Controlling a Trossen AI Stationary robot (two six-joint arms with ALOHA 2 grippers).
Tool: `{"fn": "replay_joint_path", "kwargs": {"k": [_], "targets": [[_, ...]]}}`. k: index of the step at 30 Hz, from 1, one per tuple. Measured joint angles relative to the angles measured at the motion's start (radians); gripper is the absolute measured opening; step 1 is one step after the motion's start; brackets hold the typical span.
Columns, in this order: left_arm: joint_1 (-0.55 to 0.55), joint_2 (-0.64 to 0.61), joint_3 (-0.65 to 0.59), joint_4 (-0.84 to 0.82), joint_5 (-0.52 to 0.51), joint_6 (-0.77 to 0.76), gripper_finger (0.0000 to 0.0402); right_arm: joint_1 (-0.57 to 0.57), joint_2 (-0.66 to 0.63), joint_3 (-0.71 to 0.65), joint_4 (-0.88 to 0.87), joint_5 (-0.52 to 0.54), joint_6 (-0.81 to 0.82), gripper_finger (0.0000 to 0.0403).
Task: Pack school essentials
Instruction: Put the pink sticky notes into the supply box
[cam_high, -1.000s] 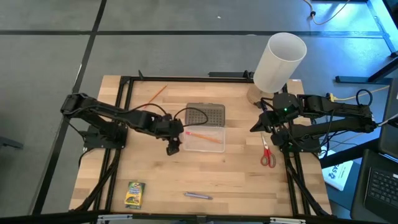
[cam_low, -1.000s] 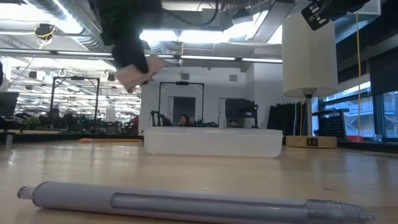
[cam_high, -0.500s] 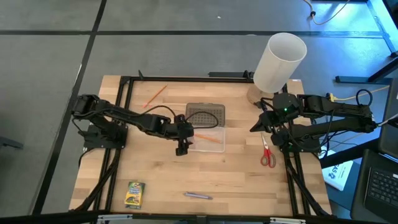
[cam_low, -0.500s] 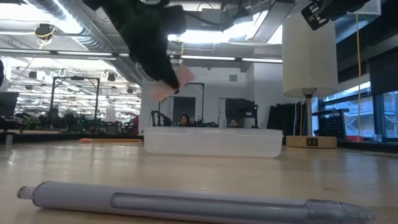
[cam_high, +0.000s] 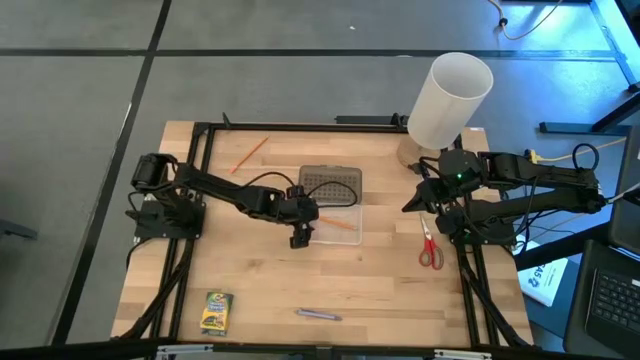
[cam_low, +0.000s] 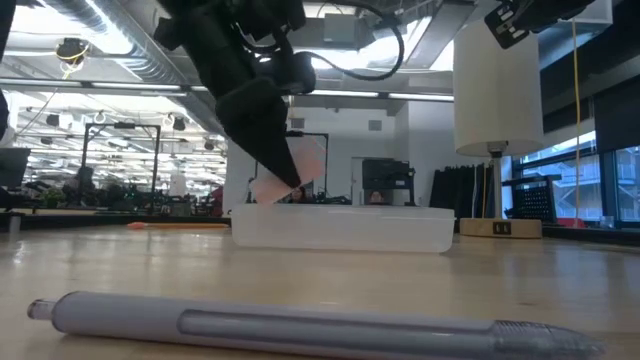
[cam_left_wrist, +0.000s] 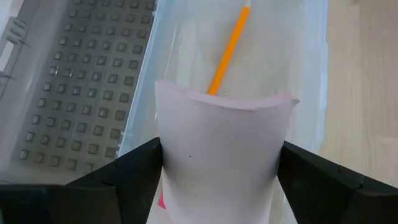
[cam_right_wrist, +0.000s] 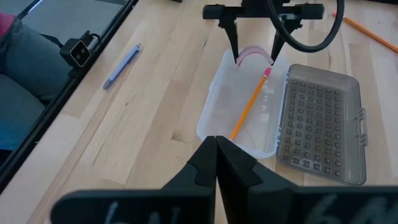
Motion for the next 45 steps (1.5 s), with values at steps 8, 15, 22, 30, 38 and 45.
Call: {"fn": "replay_joint_path", "kwargs": {"k": [8,15,22,30,38,45], "targets": [[0.000,0.000,0.000,-0.003,0.003,0.000,0.0290,0.000,0.000,0.000,0.000,0.000,0.000,0.0012],[-0.002,0.003,0.000,-0.005,0.003,0.049,0.0290,0.000,0.000,0.000,0.000,0.000,0.000,0.0012],[-0.008,0.027,0.000,-0.018,0.008,0.051,0.0290,0.000,0.000,0.000,0.000,0.000,0.000,0.0012],[-0.008,0.040,0.000,-0.017,0.024,0.046,0.0292,0.000,0.000,-0.001,0.000,0.000,0.000,0.0012],[-0.007,0.041,0.000,-0.019,0.029,0.044,0.0296,0.000,0.000,-0.001,0.000,0.000,0.000,0.0012],[-0.007,0.045,0.000,-0.029,0.038,0.043,0.0296,0.000,0.000,-0.001,0.000,0.000,0.000,0.0012]]}}
